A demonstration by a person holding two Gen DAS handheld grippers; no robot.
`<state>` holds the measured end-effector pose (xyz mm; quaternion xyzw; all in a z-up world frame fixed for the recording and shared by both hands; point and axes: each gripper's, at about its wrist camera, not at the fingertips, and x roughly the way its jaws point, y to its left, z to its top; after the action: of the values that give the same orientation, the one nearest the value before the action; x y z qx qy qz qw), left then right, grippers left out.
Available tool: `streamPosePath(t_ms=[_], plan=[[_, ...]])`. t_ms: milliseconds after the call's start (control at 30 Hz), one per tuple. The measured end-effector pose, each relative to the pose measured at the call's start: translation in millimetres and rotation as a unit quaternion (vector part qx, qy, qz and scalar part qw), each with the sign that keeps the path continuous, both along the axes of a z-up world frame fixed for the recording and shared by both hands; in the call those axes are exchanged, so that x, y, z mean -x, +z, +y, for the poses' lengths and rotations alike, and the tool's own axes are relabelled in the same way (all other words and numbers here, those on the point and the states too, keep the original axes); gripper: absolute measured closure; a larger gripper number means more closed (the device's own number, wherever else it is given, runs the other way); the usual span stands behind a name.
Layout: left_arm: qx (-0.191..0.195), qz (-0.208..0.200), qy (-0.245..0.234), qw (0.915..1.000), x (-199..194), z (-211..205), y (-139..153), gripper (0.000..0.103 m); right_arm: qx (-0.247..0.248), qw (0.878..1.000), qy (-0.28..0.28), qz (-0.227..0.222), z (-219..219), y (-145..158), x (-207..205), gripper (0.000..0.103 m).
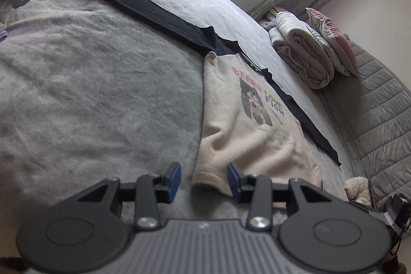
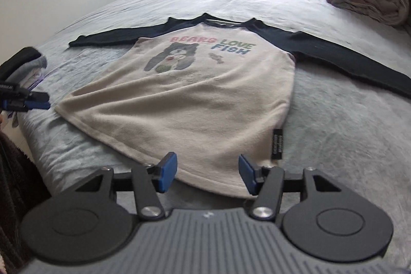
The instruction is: Fold clothes
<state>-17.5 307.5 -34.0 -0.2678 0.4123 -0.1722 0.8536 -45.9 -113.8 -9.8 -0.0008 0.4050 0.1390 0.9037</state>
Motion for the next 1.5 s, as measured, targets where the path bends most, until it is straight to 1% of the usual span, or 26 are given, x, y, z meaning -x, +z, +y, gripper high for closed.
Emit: streamPosePath(t_ms=[133, 167, 200, 233, 267, 300, 333, 367, 433, 533, 633, 667, 733, 800, 833, 867, 900, 933, 1000, 1100, 1133, 1167, 1267, 1333, 1400, 1500], plan=[[-0.010, 0.021, 0.006, 0.9997, -8, -8, -7, 0.063, -0.026, 0.996, -0.084, 0.020, -33, -9, -11, 0.046], [-0.012, 0.024, 0.005, 0.9996, -10, -11, -9, 0.063, -0.033, 0.994, -0.105, 0.025, -41, -11, -14, 0.050], [-0.015, 0.026, 0.004, 0.9995, -11, -13, -10, 0.063, -0.032, 0.994, -0.102, 0.028, -41, -11, -14, 0.054], [-0.020, 0.026, 0.003, 0.9995, -12, -16, -10, 0.063, -0.030, 0.994, -0.099, 0.030, -40, -11, -13, 0.061], [-0.024, 0.026, 0.003, 0.9994, -13, -18, -10, 0.063, -0.028, 0.995, -0.095, 0.032, -39, -11, -12, 0.082], [-0.029, 0.026, 0.002, 0.9992, -14, -20, -10, 0.063, -0.026, 0.995, -0.092, 0.034, -37, -11, -12, 0.091], [-0.032, 0.026, 0.001, 0.9991, -15, -22, -11, 0.062, -0.025, 0.995, -0.089, 0.036, -36, -11, -11, 0.091], [-0.031, 0.027, 0.002, 0.9991, -16, -21, -11, 0.062, -0.027, 0.994, -0.099, 0.032, -40, -6, -7, 0.091], [-0.028, 0.030, 0.002, 0.9992, -17, -20, -12, 0.062, -0.006, 0.991, -0.129, 0.032, -51, -4, -3, 0.091], [-0.028, 0.034, 0.001, 0.9990, -19, -18, -13, 0.062, -0.031, 0.986, -0.153, 0.059, -71, -18, -4, 0.092], [-0.020, 0.038, -0.007, 0.9991, -20, -21, -14, 0.062, -0.072, 0.983, -0.160, 0.052, -79, -15, 0, 0.080], [-0.013, 0.041, -0.010, 0.9990, -21, -22, -15, 0.062, -0.084, 0.982, -0.162, 0.049, -80, -14, 1, 0.071], [0.013, 0.052, -0.020, 0.9984, -23, -27, -19, 0.062, -0.107, 0.978, -0.173, 0.047, -83, -13, 2, 0.058], [0.019, 0.057, -0.035, 0.9976, -24, -37, -24, 0.062, -0.129, 0.974, -0.181, 0.048, -86, -15, 1, 0.058], [0.002, 0.051, -0.039, 0.9979, -23, -43, -24, 0.064, -0.139, 0.972, -0.184, 0.050, -87, -16, 1, 0.057], [-0.025, 0.044, -0.042, 0.9978, -22, -50, -22, 0.079, -0.143, 0.971, -0.184, 0.051, -86, -18, 0, 0.060], [-0.049, 0.037, -0.045, 0.9971, -21, -55, -19, 0.094, -0.141, 0.972, -0.180, 0.053, -83, -19, -1, 0.066], [-0.056, 0.032, -0.046, 0.9969, -19, -57, -17, 0.096, -0.133, 0.974, -0.174, 0.058, -80, -19, -3, 0.088], [-0.052, 0.017, -0.043, 0.9976, -11, -55, -8, 0.097, -0.153, 0.972, -0.167, 0.061, -82, -14, 1, 0.092], [-0.028, -0.010, -0.042, 0.9987, 3, -38, 11, 0.097, -0.196, 0.967, -0.155, 0.052, -89, 1, 14, 0.093], [-0.036, -0.008, -0.044, 0.9984, 3, -36, 13, 0.097, -0.199, 0.967, -0.152, 0.054, -89, 4, 16, 0.093], [-0.048, -0.003, -0.046, 0.9978, 2, -36, 13, 0.097, -0.190, 0.968, -0.152, 0.061, -87, 2, 15, 0.093], [-0.114, 0.035, -0.063, 0.9908, -10, -50, -4, 0.097, -0.157, 0.972, -0.153, 0.083, -80, -11, 7, 0.093], [-0.140, 0.031, -0.075, 0.9868, -12, -57, -12, 0.096, -0.133, 0.974, -0.153, 0.098, -73, -22, 1, 0.093], [-0.144, 0.027, -0.078, 0.9861, -12, -57, -8, 0.096, -0.122, 0.977, -0.145, 0.092, -71, -16, 1, 0.091], [-0.145, 0.019, -0.074, 0.9866, -15, -55, -1, 0.090, -0.097, 0.982, -0.139, 0.083, -69, -7, 0, 0.081]])
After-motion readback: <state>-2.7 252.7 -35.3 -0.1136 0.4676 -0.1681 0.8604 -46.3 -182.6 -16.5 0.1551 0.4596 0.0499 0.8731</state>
